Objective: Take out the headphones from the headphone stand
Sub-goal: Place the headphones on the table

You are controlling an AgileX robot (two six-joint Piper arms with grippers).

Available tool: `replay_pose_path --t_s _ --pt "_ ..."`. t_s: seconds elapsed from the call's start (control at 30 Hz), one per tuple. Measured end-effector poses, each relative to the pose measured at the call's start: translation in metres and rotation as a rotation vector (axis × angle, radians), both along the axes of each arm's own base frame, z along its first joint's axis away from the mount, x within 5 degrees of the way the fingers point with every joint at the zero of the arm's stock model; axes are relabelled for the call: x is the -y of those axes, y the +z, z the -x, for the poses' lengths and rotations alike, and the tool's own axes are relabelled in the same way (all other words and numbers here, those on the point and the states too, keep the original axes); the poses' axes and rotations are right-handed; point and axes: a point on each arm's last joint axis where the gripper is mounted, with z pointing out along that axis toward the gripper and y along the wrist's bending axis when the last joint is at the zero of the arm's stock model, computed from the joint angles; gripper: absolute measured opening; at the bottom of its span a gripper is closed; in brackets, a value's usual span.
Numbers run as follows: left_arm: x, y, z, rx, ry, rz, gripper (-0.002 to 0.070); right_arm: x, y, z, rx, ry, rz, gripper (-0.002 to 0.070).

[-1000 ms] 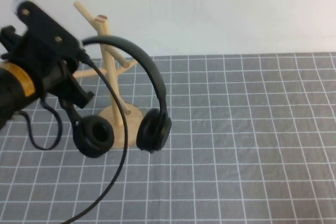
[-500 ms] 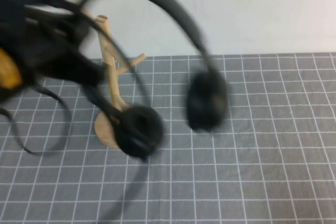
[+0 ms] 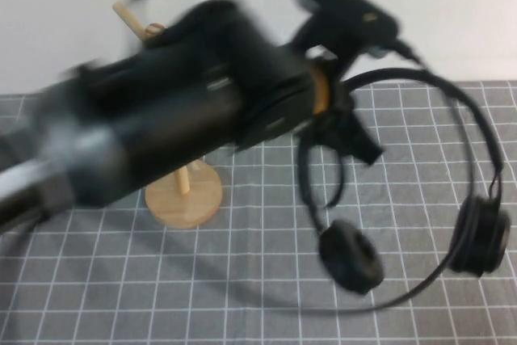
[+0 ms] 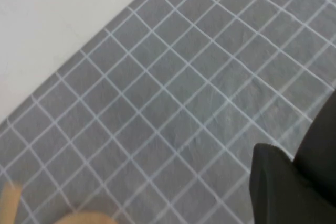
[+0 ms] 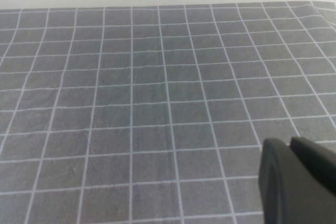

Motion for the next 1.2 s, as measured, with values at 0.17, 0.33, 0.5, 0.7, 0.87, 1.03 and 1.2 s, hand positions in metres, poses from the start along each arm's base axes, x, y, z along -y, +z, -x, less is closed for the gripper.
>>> replay_pose_path --t_s 0.17,0.33,0.5,0.7,0.87,1.03,1.2 --pt "0.047 -0.021 -0.035 -0.029 -0.007 -0.088 0.0046 0.000 0.000 0.000 0.000 0.000 0.000 -0.0008" --pt "0.081 -0.056 -0.062 -0.075 0.001 -0.182 0.0046 0.000 0.000 0.000 0.000 0.000 0.000 -0.0008" --pt "0.101 -0.101 -0.080 -0.144 0.020 -0.237 0.0046 0.000 0.000 0.000 0.000 0.000 0.000 -0.0008" --pt "0.098 -0.146 -0.104 -0.246 0.075 -0.239 0.0046 0.000 0.000 0.000 0.000 0.000 0.000 -0.0008" --pt "0.088 -0.169 -0.123 -0.272 0.131 -0.224 0.0046 0.000 0.000 0.000 0.000 0.000 0.000 -0.0008" --pt "0.090 -0.184 -0.129 -0.268 0.124 -0.218 0.0046 0.000 0.000 0.000 0.000 0.000 0.000 -0.0008" --pt "0.093 -0.201 -0.131 -0.262 0.090 -0.233 0.0046 0.000 0.000 0.000 0.000 0.000 0.000 -0.0008"
